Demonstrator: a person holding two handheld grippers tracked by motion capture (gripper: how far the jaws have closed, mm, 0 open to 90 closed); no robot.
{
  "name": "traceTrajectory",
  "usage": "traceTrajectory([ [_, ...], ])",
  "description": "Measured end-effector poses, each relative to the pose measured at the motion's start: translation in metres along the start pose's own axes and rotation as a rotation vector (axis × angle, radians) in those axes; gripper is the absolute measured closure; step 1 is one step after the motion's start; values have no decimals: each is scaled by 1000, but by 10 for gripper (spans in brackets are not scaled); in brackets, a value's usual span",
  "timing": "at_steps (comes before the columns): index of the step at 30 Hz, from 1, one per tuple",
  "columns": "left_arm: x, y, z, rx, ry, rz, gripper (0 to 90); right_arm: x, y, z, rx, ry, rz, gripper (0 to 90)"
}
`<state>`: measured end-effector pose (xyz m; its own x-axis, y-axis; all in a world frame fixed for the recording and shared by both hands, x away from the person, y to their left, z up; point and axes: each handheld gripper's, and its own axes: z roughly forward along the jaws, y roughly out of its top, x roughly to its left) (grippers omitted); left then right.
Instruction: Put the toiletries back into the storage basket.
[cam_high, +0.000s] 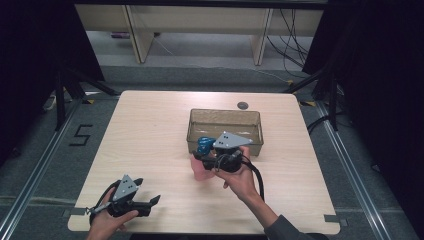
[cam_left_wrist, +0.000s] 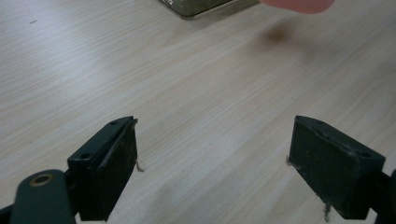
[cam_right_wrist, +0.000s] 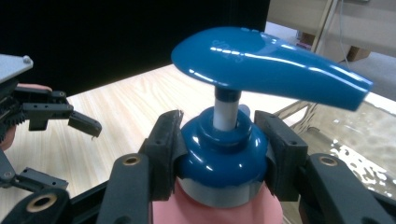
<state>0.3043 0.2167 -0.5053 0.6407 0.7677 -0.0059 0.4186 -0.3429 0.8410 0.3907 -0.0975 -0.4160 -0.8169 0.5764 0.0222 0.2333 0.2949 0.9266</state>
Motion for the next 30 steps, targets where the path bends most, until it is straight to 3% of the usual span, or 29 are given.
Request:
traceTrajectory([
  [1,1,1,0,-5,-3,21,149,0,2,-1,7,18,13,533],
  [6,1,1,0,-3,-8,13,149,-5,9,-6,-2,27,25,533],
  [13,1,1,0,-6,-5,12,149,-14,16,-13,-8,10,48,533],
  [15,0,0,0,-5,-9,16,149,-17,18,-18,-5,-19,32,533],
  [17,0,0,0,-7,-1,12,149,-16,20,-20,1,-12,55,533],
  [18,1,1,0,-6,-9,17,149,-18,21,-22,-1,-15,34,533],
  [20,0,1,0,-3,-10,17,149,-21,23,-26,-8,-17,49,534],
  [27,0,0,0,-3,-8,16,149,-31,32,-41,-14,-64,60,533],
  [28,0,1,0,-3,-9,17,149,-36,34,-43,-16,-71,31,533],
  [29,0,1,0,-3,-6,11,149,-36,35,-44,-8,-69,46,534],
  [30,1,1,0,-5,-3,17,150,-37,36,-45,-5,-73,26,534],
])
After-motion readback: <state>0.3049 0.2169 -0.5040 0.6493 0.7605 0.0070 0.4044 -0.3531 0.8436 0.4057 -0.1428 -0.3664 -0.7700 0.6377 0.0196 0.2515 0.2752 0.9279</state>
